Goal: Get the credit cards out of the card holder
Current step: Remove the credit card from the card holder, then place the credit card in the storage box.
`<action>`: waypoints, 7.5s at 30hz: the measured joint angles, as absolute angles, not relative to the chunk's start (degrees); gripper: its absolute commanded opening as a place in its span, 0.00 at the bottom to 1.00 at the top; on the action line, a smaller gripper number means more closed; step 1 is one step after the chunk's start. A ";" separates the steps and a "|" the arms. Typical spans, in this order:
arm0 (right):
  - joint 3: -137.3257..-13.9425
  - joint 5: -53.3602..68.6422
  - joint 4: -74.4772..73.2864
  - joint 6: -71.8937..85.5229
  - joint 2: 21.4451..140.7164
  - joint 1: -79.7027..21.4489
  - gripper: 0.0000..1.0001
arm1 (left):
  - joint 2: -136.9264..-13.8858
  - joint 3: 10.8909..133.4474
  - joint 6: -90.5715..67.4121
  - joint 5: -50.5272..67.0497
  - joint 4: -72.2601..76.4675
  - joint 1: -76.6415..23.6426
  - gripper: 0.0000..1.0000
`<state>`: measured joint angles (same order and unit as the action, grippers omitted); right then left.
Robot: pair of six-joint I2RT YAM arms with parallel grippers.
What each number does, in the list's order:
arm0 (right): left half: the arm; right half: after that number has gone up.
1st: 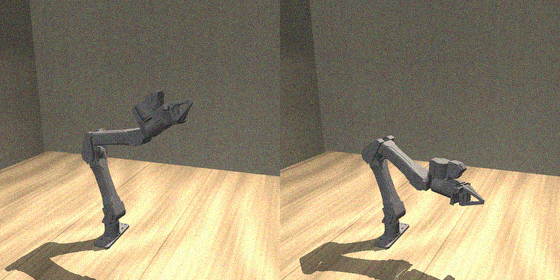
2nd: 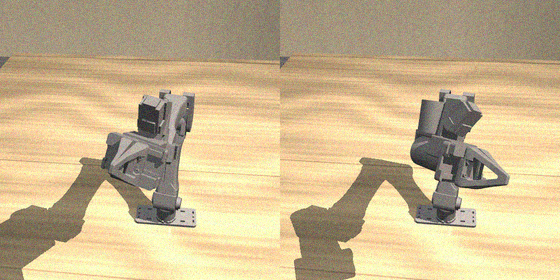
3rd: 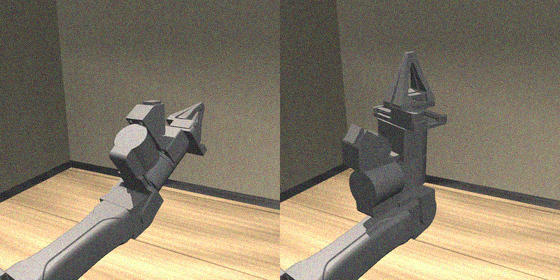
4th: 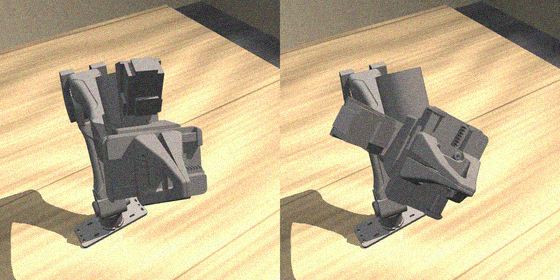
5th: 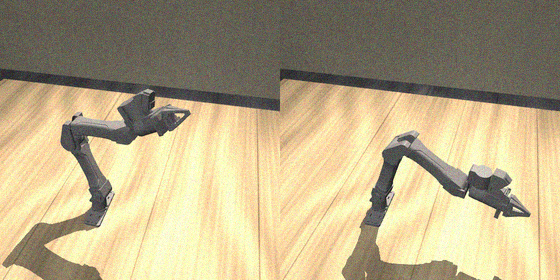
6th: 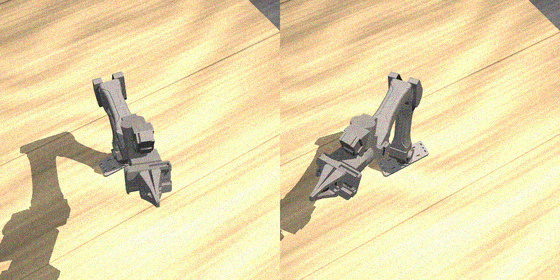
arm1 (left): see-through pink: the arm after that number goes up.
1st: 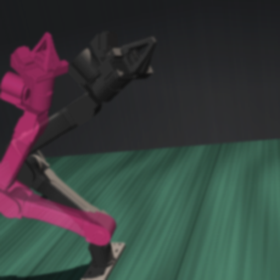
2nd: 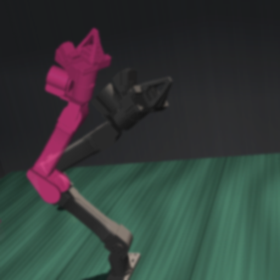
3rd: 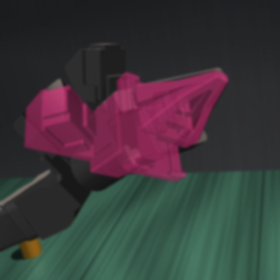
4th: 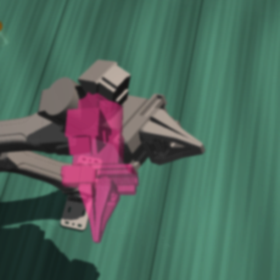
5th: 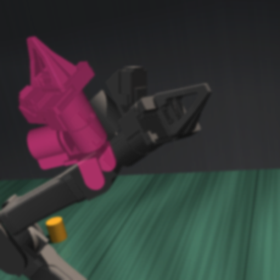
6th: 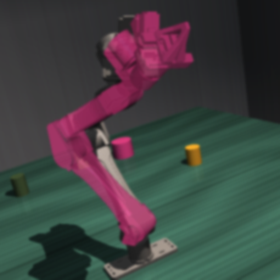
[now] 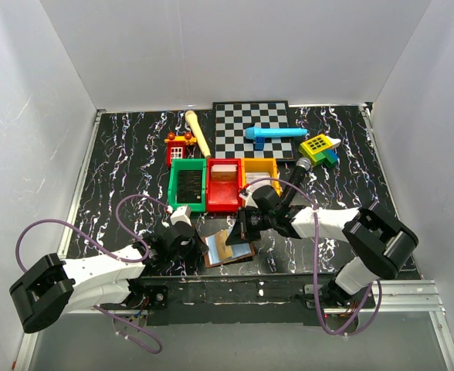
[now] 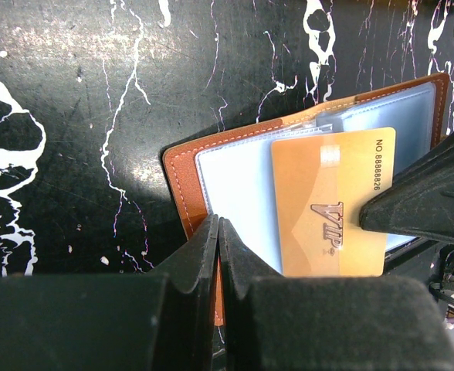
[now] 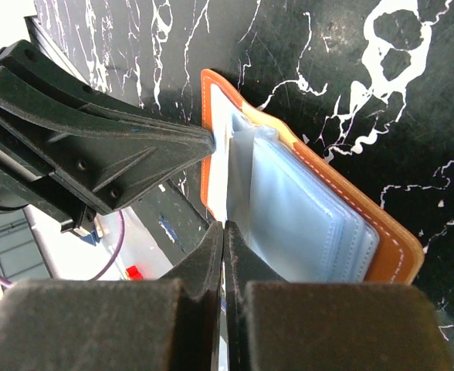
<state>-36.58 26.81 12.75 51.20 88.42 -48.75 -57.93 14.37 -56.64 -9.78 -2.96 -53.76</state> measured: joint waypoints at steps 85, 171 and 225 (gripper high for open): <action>-50.63 32.88 -18.72 24.01 52.90 -50.37 0.48 | -29.71 14.50 -38.63 19.97 21.34 -53.34 0.00; -78.72 9.63 -30.74 -27.53 86.48 -48.16 0.01 | -5.32 26.61 -42.39 -16.34 -22.44 -50.68 0.48; -86.52 6.28 -27.05 -52.73 110.76 -46.59 0.01 | -6.44 26.50 -43.33 -18.96 -30.09 -50.68 0.60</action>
